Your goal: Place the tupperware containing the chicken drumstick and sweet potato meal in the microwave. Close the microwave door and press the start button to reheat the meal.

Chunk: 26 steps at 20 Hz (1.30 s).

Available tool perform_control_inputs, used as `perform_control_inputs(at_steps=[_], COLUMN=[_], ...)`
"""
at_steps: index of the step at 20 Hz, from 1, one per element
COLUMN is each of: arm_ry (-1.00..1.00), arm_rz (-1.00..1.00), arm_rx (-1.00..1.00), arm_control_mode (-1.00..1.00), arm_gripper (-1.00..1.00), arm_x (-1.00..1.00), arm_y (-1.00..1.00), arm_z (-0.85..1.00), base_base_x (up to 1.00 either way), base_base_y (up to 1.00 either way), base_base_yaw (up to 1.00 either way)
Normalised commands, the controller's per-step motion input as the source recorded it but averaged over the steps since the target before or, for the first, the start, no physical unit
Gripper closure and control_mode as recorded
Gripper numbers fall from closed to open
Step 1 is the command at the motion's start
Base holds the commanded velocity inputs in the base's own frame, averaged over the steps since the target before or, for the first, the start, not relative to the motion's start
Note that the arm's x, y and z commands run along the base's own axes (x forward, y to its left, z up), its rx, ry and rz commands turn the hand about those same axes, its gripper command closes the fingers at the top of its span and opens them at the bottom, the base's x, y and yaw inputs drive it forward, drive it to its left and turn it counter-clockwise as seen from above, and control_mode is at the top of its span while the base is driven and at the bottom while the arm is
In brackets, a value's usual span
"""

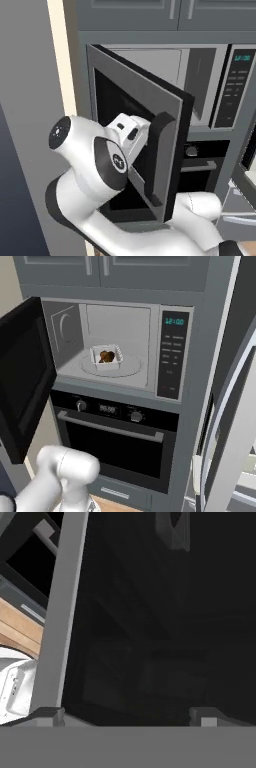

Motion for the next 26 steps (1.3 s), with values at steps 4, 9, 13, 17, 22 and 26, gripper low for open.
perform_control_inputs(at_steps=[4,9,13,17,22,26], arm_ry=[0.00,0.00,0.00,0.00,0.00,0.00], arm_rz=[0.10,0.11,0.09,0.01,0.00,0.00], arm_rx=[0.12,0.05,0.00,0.00,0.01,0.02], arm_control_mode=[-1.00,-1.00,-1.00,-1.00,-1.00,-1.00], arm_gripper=[-1.00,-1.00,-1.00,-1.00,-1.00,-1.00], arm_x=[0.16,0.50,0.76,0.94,1.00,1.00], arm_y=[-1.00,-1.00,-0.96,-0.68,-0.43,-0.25], arm_z=[0.00,0.00,0.03,0.09,0.01,0.00], base_base_x=[0.00,0.00,0.00,0.00,0.00,0.00], base_base_y=[0.00,0.00,0.00,0.00,0.00,0.00], base_base_yaw=[0.00,0.00,0.00,0.00,0.00,0.00])
